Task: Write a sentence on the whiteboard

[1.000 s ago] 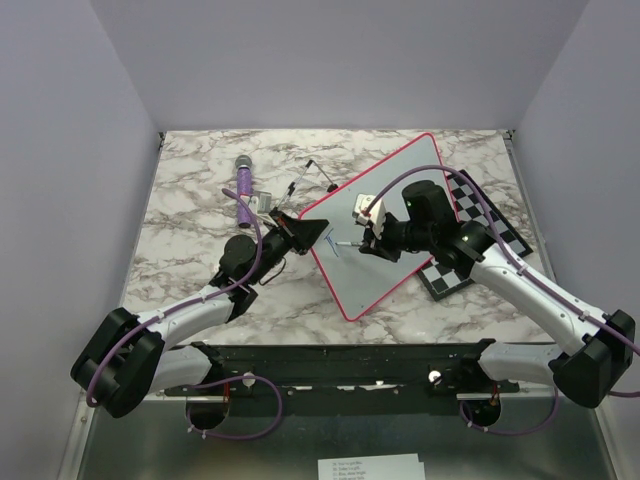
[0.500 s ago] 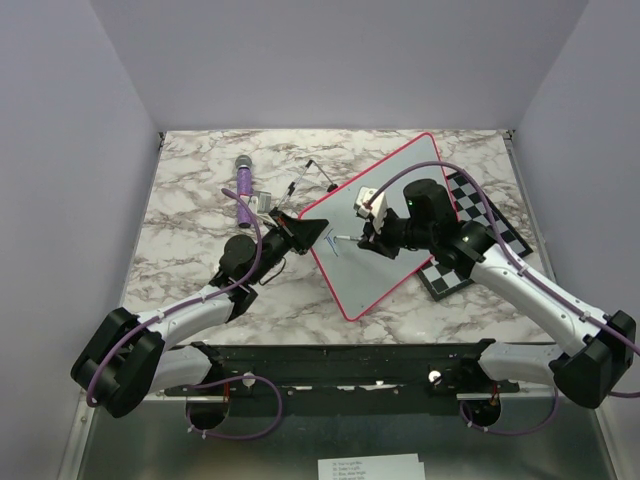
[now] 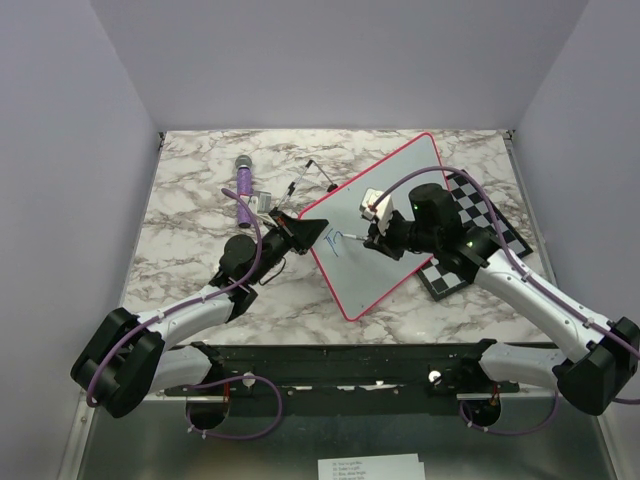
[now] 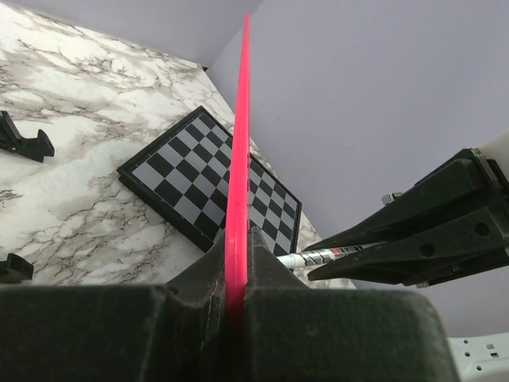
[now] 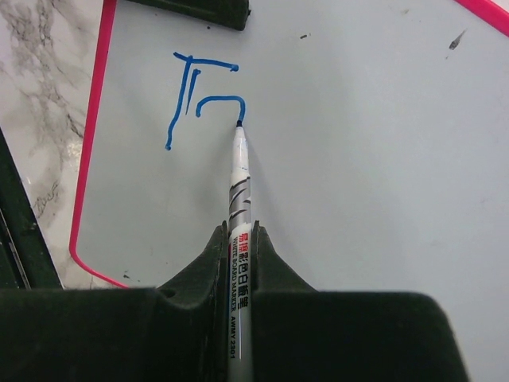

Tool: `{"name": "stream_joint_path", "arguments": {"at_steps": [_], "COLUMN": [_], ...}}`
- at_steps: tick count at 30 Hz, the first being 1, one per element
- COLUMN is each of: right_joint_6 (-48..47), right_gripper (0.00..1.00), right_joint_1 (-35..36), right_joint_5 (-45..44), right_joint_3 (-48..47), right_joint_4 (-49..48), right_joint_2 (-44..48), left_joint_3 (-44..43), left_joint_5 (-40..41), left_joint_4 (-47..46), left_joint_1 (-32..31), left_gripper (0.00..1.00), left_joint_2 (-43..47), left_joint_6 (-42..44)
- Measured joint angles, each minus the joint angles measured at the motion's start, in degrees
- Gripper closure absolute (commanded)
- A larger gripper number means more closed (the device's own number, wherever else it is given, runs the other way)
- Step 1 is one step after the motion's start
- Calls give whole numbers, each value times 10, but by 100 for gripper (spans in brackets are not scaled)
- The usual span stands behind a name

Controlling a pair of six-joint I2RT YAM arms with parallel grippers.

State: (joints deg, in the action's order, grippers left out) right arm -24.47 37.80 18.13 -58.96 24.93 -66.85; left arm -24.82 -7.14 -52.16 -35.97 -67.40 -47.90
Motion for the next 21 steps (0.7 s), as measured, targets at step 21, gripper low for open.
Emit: {"name": "stream_joint_path", "arguments": {"at_steps": [21], "right_joint_6": [-22], "right_gripper": [99], "right_joint_1": [0], "right_joint_5": [61], "right_joint_3": [-3], "right_joint_4": [33], "right_joint_2": [-15], "left_joint_3": [2], "left_joint_5": [0], "left_joint_4": [0], "left_joint_1": [2], "left_gripper": [100], "left_joint_2": [0], "left_joint_6": [-1]}}
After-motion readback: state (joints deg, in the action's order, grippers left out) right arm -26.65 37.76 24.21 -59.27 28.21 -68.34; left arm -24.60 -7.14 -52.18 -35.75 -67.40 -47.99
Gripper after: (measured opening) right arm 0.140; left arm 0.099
